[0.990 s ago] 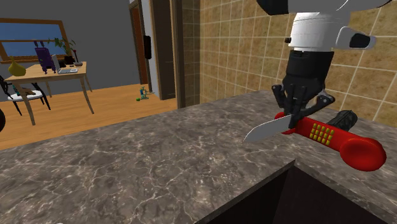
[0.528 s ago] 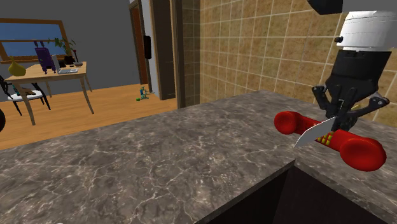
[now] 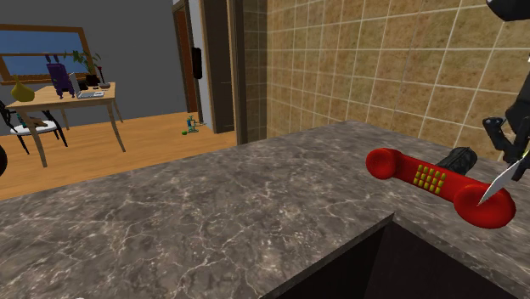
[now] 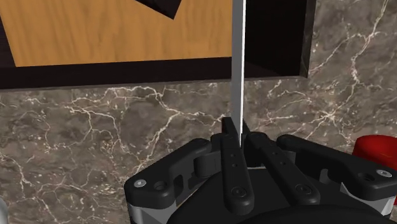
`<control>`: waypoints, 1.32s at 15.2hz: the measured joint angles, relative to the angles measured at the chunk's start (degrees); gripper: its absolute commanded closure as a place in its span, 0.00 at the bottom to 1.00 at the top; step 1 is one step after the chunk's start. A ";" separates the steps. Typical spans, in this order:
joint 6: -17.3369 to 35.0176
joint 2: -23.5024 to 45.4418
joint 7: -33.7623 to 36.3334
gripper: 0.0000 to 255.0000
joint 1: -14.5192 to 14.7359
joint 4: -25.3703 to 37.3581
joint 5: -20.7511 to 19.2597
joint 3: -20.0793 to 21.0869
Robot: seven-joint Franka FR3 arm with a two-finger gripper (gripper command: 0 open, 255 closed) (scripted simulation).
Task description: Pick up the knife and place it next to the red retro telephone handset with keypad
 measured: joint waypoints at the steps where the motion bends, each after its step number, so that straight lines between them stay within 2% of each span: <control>1: -0.27 0.49 -1.31 1.00 -0.67 0.74 0.05 -0.63; 8: -2.83 9.49 -10.00 1.00 -5.48 12.03 1.79 -4.18; 14: -6.91 18.62 -16.56 1.00 -10.28 24.95 4.03 -6.12; 20: -2.86 20.06 -17.40 1.00 -10.69 22.25 4.43 -6.14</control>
